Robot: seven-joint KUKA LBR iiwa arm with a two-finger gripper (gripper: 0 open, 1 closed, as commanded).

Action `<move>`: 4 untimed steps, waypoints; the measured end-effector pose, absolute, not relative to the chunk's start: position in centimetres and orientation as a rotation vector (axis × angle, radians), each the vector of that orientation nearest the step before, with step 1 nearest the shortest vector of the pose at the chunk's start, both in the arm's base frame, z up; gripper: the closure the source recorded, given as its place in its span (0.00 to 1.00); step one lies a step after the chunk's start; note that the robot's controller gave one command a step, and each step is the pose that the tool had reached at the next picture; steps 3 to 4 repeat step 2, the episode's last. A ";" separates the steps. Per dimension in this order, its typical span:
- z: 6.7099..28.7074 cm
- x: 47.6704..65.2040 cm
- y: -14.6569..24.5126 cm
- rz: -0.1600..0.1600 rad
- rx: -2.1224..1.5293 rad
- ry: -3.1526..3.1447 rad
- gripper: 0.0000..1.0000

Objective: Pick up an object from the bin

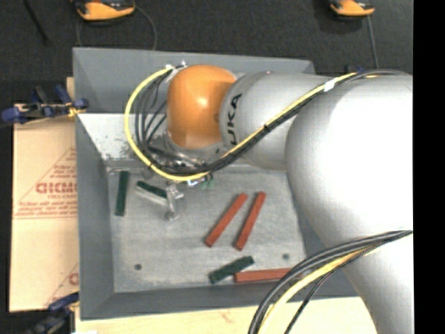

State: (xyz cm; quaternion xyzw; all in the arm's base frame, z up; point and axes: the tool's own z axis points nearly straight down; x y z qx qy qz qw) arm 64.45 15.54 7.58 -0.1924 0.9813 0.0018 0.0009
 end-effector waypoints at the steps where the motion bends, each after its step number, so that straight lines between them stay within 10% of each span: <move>1: 7.9 64.6 15.1 0.003 -0.593 3.080 1.00; 2: 21.7 61.3 14.6 0.002 -0.567 3.077 1.00; 4: 21.7 61.3 14.6 0.002 -0.567 3.077 1.00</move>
Offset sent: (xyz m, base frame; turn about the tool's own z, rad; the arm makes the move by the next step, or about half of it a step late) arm 0.0000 0.0000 0.0000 0.0000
